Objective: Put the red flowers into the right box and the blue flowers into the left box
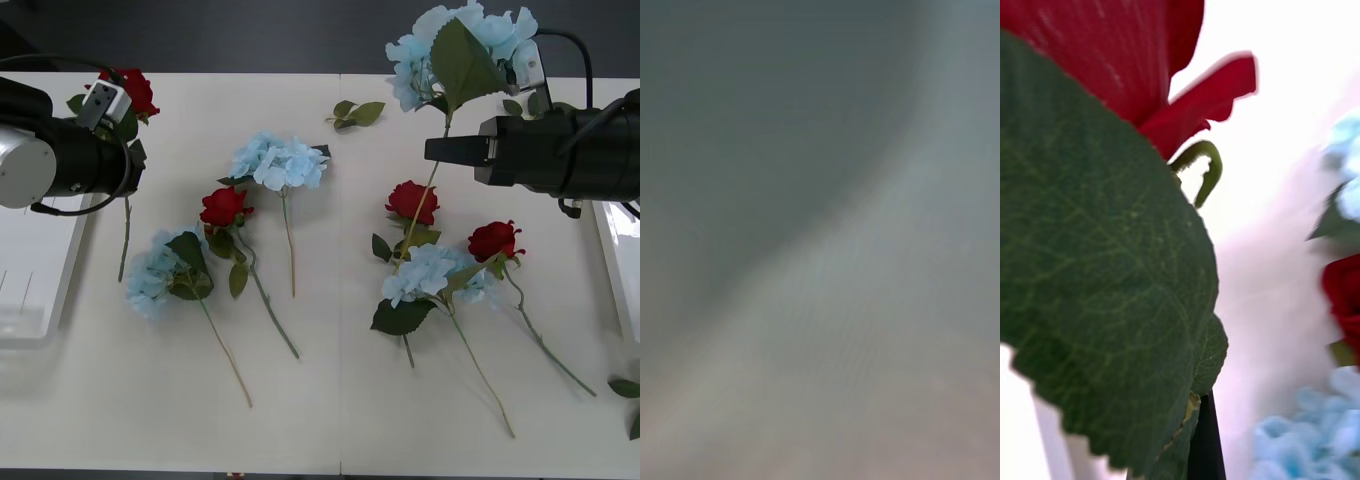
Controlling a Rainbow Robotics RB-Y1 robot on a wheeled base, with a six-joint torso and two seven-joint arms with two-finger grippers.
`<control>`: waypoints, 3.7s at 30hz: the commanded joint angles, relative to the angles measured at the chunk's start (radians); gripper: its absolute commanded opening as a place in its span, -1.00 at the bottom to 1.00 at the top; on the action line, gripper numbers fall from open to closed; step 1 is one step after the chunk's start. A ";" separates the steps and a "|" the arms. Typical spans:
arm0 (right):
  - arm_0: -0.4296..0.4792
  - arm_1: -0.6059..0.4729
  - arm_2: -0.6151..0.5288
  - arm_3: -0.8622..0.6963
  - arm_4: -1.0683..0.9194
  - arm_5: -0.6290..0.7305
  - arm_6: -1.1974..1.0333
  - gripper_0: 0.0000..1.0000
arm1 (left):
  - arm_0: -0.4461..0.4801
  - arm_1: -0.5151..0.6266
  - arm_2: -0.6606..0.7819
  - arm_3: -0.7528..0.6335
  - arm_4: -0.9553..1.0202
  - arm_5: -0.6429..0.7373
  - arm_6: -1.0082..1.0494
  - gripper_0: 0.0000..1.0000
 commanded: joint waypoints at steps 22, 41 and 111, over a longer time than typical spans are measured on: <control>0.052 0.230 -0.056 -0.127 0.174 -0.142 0.018 -1.00 | 0.042 -0.008 0.203 -0.046 0.931 0.001 -0.254 -1.00; 0.060 0.270 0.130 0.056 0.178 -0.186 0.017 -1.00 | -0.025 -0.106 0.200 -0.035 1.243 0.003 -0.349 -1.00; 0.161 -0.058 -0.047 -0.311 -0.006 -0.094 0.252 1.00 | -0.172 -0.232 -0.012 -0.035 1.263 -0.088 -0.541 -1.00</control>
